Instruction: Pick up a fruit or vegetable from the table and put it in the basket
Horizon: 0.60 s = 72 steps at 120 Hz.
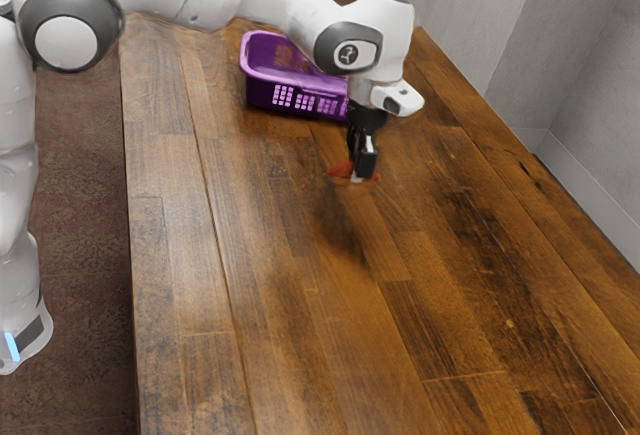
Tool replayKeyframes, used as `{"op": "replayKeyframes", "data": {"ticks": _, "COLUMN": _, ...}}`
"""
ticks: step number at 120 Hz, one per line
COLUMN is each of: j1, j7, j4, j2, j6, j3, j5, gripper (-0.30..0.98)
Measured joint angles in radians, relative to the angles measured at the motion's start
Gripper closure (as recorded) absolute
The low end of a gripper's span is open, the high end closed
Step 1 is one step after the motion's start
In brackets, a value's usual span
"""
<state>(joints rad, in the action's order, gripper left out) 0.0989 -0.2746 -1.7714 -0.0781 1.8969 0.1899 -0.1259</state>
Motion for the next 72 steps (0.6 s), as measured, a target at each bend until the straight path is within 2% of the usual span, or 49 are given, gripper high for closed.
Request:
{"op": "replayKeyframes", "data": {"ticks": 14, "j1": 0.013, "j7": -0.02, "j4": 0.151, "j2": 0.019, "j6": -0.014, "j3": 0.126, "j5": 0.003, "gripper": 0.52}}
{"op": "replayKeyframes", "data": {"ticks": 26, "j1": 0.037, "j7": -0.047, "j4": 0.229, "j2": 0.009, "j6": -0.056, "j3": 0.307, "j5": 0.005, "gripper": 0.52}}
{"op": "replayKeyframes", "data": {"ticks": 37, "j1": -0.008, "j7": -0.08, "j4": 0.31, "j2": -0.079, "j6": -0.084, "j3": 0.476, "j5": 0.004, "gripper": 0.52}}
{"op": "replayKeyframes", "data": {"ticks": 43, "j1": -0.022, "j7": -0.099, "j4": 0.355, "j2": -0.13, "j6": -0.094, "j3": 0.538, "j5": 0.002, "gripper": 0.53}}
{"op": "replayKeyframes", "data": {"ticks": 52, "j1": -0.058, "j7": -0.128, "j4": 0.416, "j2": -0.205, "j6": -0.1, "j3": 0.57, "j5": -0.009, "gripper": 0.53}}
{"op": "replayKeyframes", "data": {"ticks": 72, "j1": -0.131, "j7": -0.188, "j4": 0.462, "j2": -0.315, "j6": -0.034, "j3": 0.571, "j5": -0.032, "gripper": 0.53}}
